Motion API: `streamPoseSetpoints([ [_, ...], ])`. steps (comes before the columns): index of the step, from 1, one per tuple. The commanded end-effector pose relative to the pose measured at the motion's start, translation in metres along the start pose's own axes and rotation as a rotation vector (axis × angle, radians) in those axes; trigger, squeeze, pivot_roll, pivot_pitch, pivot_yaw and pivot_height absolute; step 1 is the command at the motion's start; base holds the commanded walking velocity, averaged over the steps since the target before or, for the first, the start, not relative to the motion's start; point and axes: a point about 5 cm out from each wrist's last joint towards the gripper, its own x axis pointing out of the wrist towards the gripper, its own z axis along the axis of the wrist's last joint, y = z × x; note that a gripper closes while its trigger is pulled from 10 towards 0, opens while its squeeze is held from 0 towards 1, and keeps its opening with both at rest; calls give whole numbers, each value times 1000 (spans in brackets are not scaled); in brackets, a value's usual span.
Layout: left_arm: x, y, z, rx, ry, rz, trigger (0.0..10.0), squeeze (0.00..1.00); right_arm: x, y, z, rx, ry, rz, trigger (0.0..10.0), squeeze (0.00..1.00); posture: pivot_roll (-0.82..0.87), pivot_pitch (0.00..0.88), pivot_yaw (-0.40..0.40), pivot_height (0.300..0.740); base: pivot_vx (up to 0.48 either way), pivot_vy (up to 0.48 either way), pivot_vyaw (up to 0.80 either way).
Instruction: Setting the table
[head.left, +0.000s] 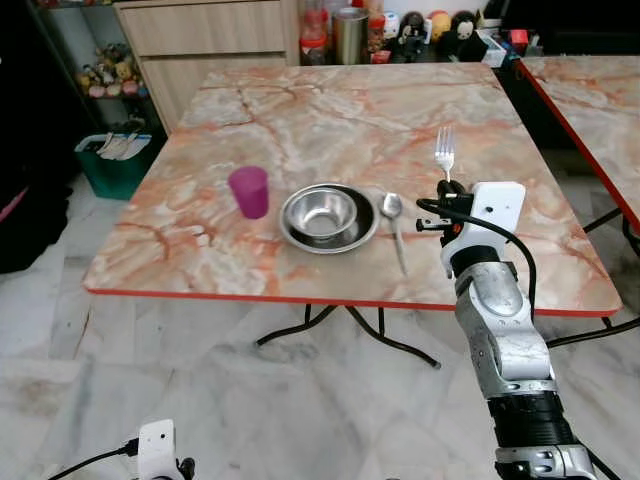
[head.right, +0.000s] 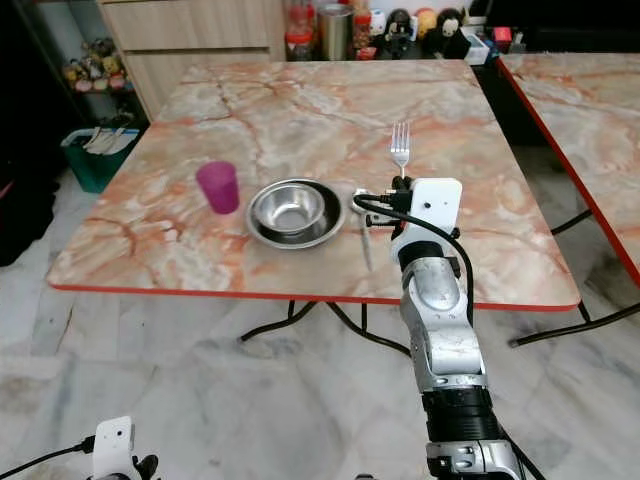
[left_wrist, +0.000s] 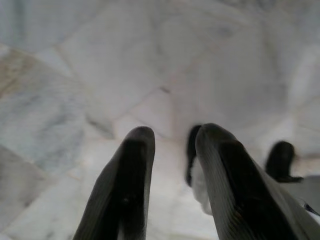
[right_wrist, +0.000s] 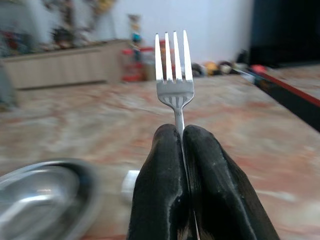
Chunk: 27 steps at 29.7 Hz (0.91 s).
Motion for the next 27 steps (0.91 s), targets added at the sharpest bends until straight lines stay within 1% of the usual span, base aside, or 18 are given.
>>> streamPoseSetpoints([
  [1,-1,6,-2,13,11,12,10000,0,2,3,6,8,-19,2,10000,0,-32,120,41,740,349,0,0],
  [18,-1,6,-2,15,8,7,10000,0,0,3,2,9,-5,-4,10000,0,-31,115,41,740,347,0,0],
  [24,-1,4,-1,17,4,2,10000,0,-5,4,-3,3,11,3,10000,0,-32,114,39,740,349,0,0],
  [27,-1,4,-1,15,5,3,10000,0,-9,3,-9,-3,37,-5,10000,0,-32,118,40,740,212,0,0],
])
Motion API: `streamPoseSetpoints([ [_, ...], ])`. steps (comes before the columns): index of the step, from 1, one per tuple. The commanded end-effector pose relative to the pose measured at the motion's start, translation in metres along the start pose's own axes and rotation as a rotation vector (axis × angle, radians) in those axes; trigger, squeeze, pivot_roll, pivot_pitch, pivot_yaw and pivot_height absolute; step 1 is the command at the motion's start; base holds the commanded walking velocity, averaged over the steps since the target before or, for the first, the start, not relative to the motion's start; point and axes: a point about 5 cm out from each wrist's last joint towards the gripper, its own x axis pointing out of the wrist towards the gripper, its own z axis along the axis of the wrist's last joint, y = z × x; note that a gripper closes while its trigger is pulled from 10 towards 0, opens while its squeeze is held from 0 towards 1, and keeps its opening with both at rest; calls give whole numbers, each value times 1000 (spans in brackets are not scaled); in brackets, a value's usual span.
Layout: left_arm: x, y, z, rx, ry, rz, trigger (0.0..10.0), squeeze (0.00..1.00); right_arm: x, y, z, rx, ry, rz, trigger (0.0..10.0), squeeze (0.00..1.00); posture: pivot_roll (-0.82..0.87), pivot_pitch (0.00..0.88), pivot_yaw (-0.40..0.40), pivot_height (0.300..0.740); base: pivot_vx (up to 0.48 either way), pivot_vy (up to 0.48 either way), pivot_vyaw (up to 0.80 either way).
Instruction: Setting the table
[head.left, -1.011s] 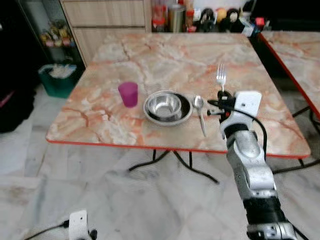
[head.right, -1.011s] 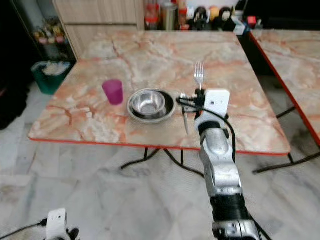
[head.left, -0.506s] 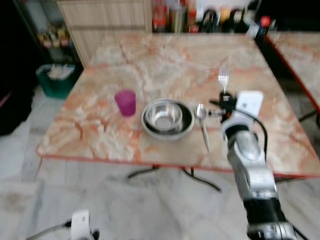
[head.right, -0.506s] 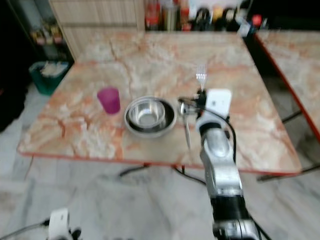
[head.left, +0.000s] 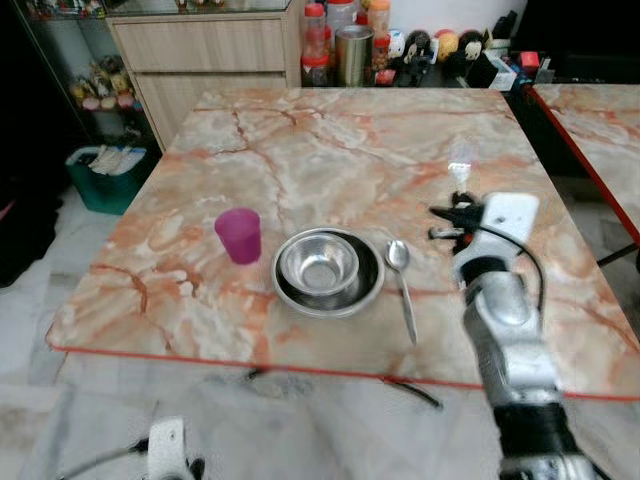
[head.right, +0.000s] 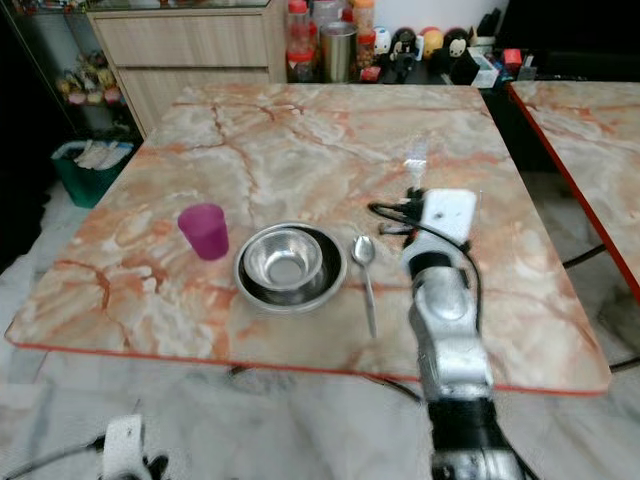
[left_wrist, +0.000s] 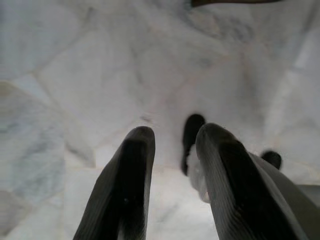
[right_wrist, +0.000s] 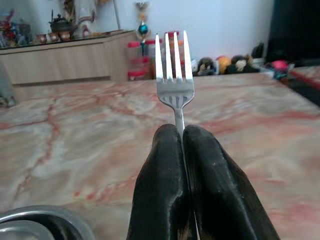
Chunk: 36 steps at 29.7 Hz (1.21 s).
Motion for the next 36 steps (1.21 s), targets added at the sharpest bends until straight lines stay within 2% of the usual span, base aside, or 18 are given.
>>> streamPoseSetpoints([
  [1,0,-1,-2,12,7,0,10000,0,-4,-11,-2,-26,14,-32,10000,0,-31,119,40,740,0,0,0],
  [5,0,-1,-2,4,4,0,10000,0,-9,-15,-10,-34,50,-51,10000,0,-33,124,42,740,0,0,0],
  [12,0,-2,-1,3,6,-7,10000,0,-20,-23,-34,-66,207,-93,10000,0,-37,126,43,740,0,0,0],
  [17,0,-3,0,2,4,-13,10000,0,-23,-25,-48,-27,283,-114,10000,0,-38,126,44,740,0,0,0],
  [30,0,-4,0,-2,1,-16,10000,0,-20,-27,-60,-2,351,-119,10000,0,-34,129,42,740,0,0,0],
  [36,0,-4,-1,-5,1,-12,10000,0,-15,-26,-57,13,323,-99,10000,0,-29,130,39,740,0,0,0],
])
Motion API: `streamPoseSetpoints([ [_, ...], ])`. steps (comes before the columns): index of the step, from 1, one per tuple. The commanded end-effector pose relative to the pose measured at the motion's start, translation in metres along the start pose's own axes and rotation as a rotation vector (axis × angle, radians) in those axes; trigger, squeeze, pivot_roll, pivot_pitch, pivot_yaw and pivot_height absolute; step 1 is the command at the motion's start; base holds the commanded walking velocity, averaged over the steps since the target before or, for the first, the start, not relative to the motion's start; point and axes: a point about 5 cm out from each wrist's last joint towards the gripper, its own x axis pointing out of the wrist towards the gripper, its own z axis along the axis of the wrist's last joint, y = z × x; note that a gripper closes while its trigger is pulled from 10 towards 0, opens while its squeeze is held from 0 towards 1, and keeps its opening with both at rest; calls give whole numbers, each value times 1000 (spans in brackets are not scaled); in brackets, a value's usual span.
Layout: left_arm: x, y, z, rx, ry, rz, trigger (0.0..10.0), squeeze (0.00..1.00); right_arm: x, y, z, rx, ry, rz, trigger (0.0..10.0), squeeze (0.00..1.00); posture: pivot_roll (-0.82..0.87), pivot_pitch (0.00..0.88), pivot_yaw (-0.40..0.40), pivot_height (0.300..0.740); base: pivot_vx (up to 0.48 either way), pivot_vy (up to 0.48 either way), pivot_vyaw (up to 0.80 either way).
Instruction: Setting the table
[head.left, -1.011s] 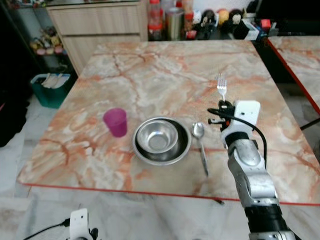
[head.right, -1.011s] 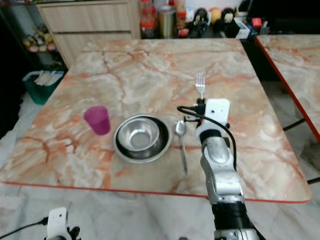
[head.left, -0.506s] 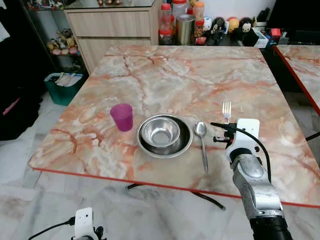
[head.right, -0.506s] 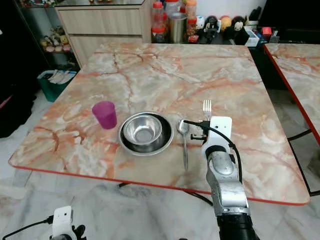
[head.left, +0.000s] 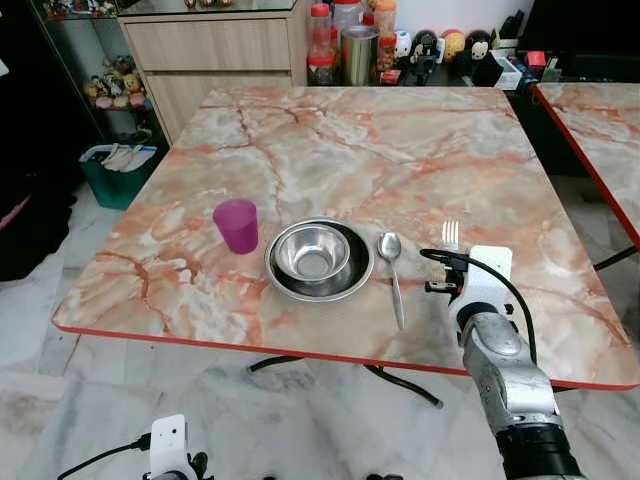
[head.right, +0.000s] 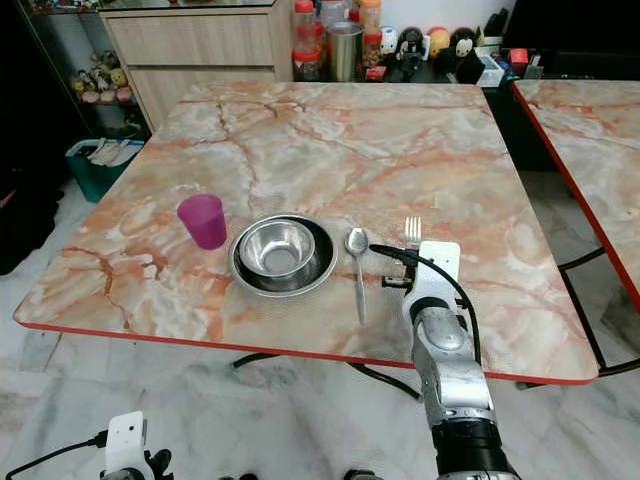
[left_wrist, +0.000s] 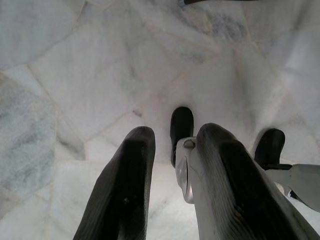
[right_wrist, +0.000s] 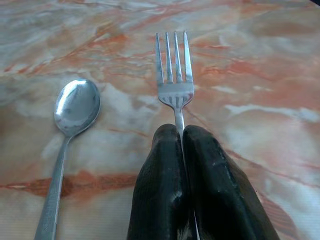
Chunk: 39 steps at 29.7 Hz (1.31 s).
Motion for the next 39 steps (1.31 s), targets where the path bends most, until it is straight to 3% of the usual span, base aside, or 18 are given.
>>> streamPoseSetpoints([
  [1,-1,4,-4,1,10,13,10000,0,3,2,11,18,-43,13,10000,0,-31,129,39,740,0,0,0],
  [21,-1,6,-4,16,16,34,10000,0,11,5,16,10,-68,56,10000,0,-27,131,37,740,0,0,0],
  [39,-2,10,-8,18,31,44,10000,0,21,13,5,10,-37,82,10000,0,-19,138,39,740,0,0,0],
])
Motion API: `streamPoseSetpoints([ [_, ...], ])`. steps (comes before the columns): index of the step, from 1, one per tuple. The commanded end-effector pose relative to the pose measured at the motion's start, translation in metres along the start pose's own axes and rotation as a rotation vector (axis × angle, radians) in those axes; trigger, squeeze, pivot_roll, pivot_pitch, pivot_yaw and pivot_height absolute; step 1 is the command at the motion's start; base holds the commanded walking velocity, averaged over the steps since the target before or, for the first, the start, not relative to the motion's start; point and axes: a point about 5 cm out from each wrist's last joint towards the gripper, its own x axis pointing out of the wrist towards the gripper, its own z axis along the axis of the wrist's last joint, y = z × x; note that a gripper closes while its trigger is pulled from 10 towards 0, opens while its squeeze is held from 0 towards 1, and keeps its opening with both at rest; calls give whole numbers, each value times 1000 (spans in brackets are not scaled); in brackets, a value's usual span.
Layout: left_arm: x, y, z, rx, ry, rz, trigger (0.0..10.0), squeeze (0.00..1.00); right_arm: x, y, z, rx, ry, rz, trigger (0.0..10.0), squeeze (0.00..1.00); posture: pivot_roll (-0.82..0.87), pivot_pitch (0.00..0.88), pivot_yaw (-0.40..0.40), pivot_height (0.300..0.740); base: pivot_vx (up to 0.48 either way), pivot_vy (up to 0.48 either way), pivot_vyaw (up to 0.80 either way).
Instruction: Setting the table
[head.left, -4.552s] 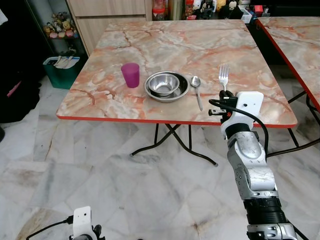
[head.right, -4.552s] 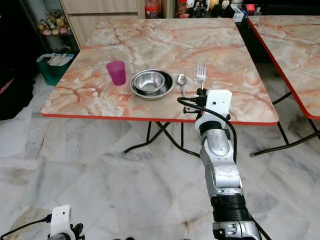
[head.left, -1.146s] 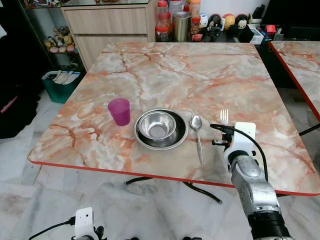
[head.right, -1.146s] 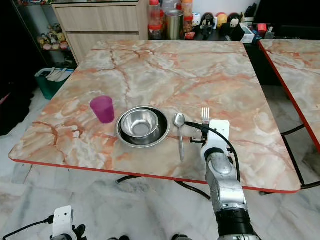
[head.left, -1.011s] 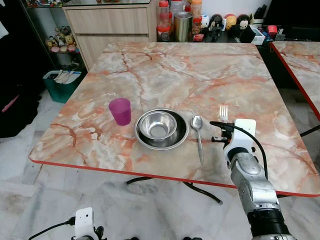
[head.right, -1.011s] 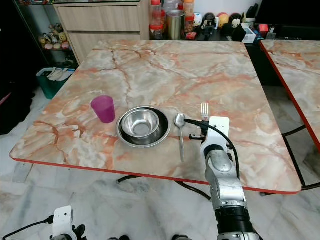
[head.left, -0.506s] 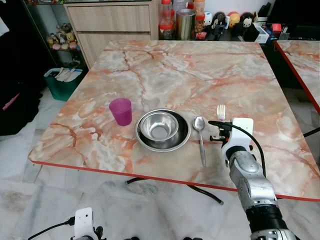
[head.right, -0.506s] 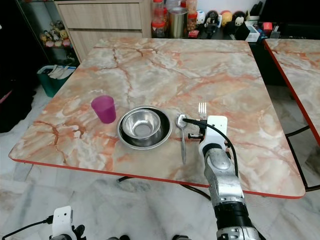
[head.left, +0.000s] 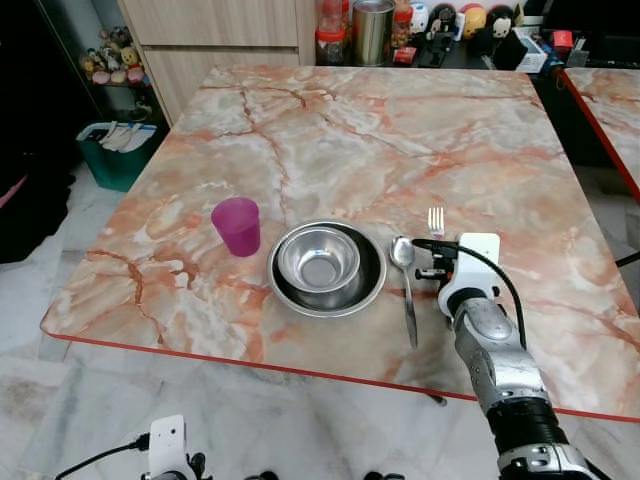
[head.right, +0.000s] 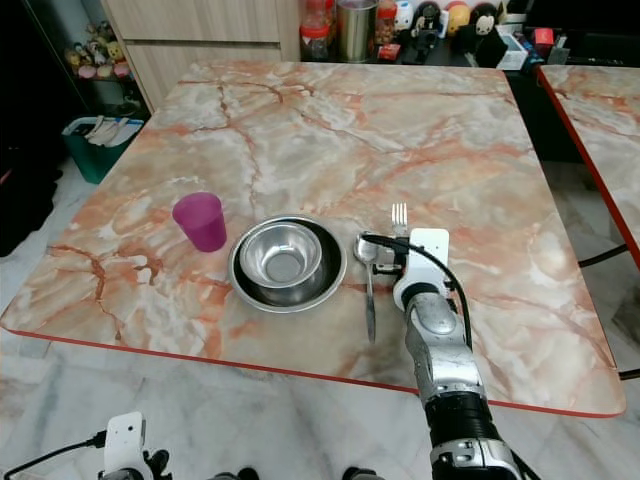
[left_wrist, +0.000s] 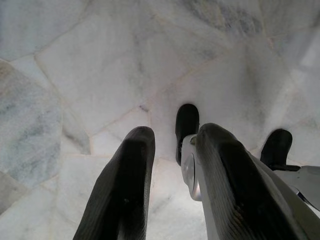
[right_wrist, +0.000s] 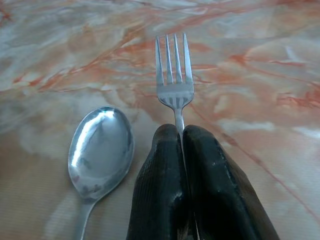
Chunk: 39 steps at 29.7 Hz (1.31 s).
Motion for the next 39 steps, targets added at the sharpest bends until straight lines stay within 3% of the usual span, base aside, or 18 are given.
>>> streamPoseSetpoints([
  [1,-2,7,-9,14,31,20,10000,0,1,3,-3,9,13,8,10000,0,-19,138,39,740,0,0,0],
  [11,-2,8,-10,6,36,4,10000,0,-6,2,5,26,25,-17,10000,0,-26,142,41,740,0,0,0],
  [20,-2,3,-10,-1,36,-17,10000,0,-13,-2,-9,3,110,-50,10000,0,-26,141,38,740,0,0,0],
  [39,-2,3,-8,-8,33,-24,10000,0,-22,10,-9,-5,178,-3,10000,0,-23,143,34,740,0,0,0],
])
